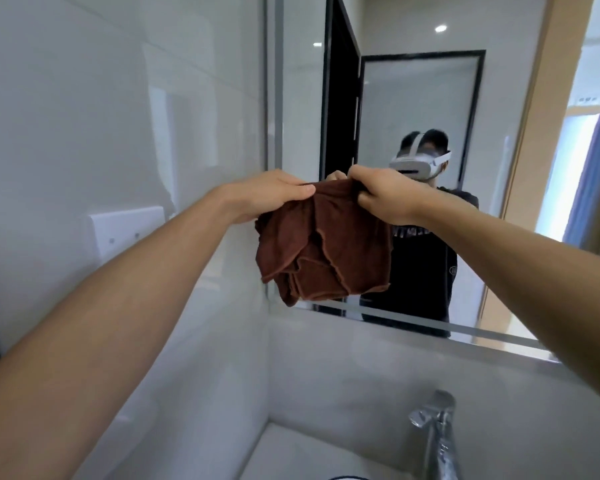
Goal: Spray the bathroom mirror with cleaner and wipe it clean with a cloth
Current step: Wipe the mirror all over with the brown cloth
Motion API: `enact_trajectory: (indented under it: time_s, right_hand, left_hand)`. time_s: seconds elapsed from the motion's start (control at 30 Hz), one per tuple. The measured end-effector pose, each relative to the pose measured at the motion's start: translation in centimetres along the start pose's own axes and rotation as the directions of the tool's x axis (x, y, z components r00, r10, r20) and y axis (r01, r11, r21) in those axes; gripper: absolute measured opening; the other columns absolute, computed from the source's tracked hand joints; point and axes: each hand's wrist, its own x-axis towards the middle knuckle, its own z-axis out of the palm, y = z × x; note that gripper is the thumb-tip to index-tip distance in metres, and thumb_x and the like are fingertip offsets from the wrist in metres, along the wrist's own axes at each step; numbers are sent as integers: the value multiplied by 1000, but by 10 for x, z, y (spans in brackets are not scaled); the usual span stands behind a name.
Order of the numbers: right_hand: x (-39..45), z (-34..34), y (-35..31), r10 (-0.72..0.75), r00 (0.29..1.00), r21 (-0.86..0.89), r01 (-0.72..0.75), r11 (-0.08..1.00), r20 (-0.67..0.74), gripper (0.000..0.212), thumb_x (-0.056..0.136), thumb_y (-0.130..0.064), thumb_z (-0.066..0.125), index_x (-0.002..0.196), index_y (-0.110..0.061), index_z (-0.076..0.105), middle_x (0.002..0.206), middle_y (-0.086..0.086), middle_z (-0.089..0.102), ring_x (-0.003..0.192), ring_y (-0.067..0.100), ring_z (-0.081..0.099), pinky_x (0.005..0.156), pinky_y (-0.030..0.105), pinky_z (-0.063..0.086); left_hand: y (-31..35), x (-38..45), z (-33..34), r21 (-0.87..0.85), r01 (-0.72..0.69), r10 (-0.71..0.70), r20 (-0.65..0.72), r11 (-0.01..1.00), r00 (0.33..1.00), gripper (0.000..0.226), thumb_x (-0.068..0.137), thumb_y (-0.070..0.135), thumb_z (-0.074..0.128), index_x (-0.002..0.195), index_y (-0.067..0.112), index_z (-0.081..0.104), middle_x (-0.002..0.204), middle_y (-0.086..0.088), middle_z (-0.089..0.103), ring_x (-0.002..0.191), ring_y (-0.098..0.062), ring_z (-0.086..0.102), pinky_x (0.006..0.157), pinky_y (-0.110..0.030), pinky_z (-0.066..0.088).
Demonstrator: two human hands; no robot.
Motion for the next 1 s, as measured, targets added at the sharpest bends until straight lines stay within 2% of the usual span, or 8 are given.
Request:
enact_trajectory:
  time_s: [0.1,0.23,0.33,0.53,0.63,0.73,0.9,1.0]
  right_hand:
    - [-5,13,-10,-6,1000,-11,6,1000,-9,16,93,-5,49,93,-17,40,76,-8,42,83,21,44,66,26,21]
    - [-22,48,-18,9,996,-7,-8,1000,88,11,89,-2,55,95,-12,52,88,2,49,89,26,51,70,28,28]
    - [-45,73,-21,38,990,13,-41,999,139,21,89,-4,60,110,-8,66,94,3,60,94,25,57,74,28,34]
    - [-88,111,-34,64,977,37,-73,997,202,22,86,-5,68,107,-9,72,102,6,72,98,23,64,80,26,41]
    - [-97,113,-41,69,976,55,-82,995,208,21,87,-4,67,107,-10,72,101,5,72,97,21,64,80,23,38]
    - [-101,108,-51,58,978,71,-74,995,200,21,87,-5,68,106,-10,72,101,5,72,98,21,64,81,24,39]
    - [-119,113,-69,74,979,95,-94,991,190,20,88,-6,67,106,-11,71,103,6,70,100,23,63,82,25,42]
    - [-141,132,-82,108,966,131,-141,981,236,19,88,-7,65,106,-12,71,105,8,71,102,26,64,84,29,46]
  left_hand:
    - [-9,-6,4,187,8,-16,43,982,999,21,92,9,65,112,6,71,108,-15,74,102,-31,71,95,-46,57]
    - [-26,-15,24,411,19,-66,98,911,993,24,84,7,71,107,12,72,105,-8,73,101,-26,68,93,-47,56]
    - [-55,-25,42,328,94,-136,110,940,985,11,93,15,67,100,16,76,98,-8,75,97,-28,71,87,-49,60]
    - [-101,-53,75,161,206,-250,336,965,908,24,102,21,55,118,14,72,112,-9,74,104,-26,69,80,-56,60]
    - [-107,-67,79,174,141,-189,302,975,934,22,101,16,55,116,12,72,108,-12,74,101,-27,71,82,-50,61]
    - [-100,-82,78,352,-15,-65,215,936,974,19,94,6,63,111,8,70,97,-6,72,93,-25,69,69,-20,56]
    - [-97,-110,79,525,-67,-3,132,848,991,26,87,7,69,111,16,68,110,-3,67,102,-22,63,79,-38,57]
    - [-102,-135,93,595,-35,-53,130,803,990,22,89,12,70,111,11,69,112,-7,66,104,-25,61,83,-27,44]
